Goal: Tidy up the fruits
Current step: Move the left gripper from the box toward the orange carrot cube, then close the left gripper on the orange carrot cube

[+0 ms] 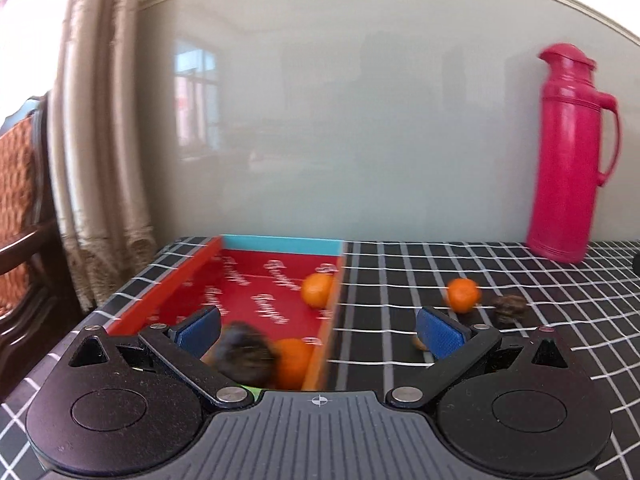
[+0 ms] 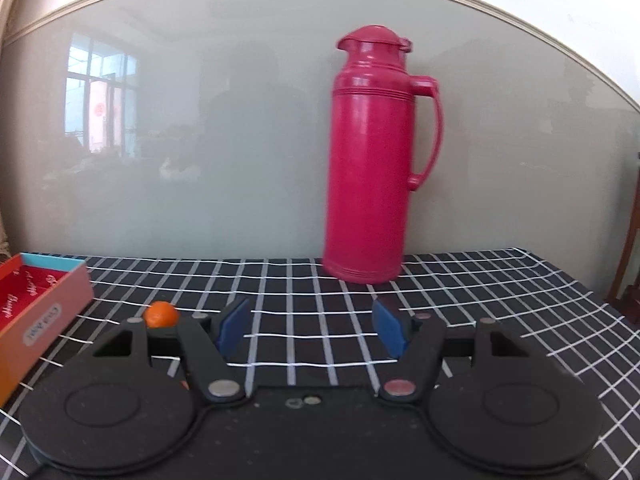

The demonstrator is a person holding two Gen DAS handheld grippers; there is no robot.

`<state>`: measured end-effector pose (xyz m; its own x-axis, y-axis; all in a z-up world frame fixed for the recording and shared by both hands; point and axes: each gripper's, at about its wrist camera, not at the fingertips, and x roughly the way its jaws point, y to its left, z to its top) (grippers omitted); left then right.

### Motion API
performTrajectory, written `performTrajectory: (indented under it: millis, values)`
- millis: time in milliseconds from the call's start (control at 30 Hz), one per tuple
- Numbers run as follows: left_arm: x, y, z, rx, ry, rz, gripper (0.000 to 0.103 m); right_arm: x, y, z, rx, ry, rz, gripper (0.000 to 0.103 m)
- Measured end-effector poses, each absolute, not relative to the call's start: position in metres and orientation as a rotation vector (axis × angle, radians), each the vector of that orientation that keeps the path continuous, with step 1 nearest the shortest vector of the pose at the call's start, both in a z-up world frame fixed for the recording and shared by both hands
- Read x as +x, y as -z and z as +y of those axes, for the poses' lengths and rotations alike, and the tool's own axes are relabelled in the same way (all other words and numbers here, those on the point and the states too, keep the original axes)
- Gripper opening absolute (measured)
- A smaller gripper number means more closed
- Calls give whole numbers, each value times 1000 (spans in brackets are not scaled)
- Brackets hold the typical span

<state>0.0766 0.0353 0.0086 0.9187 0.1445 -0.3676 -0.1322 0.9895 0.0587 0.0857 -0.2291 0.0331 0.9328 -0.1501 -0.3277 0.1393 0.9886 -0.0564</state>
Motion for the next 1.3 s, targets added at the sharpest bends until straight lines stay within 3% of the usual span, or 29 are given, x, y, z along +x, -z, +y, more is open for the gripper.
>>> performTrajectory:
  millis: [1300]
  values:
    - [105,16,-92,105,50,434,103,62,-21,-339,14,329,354,67]
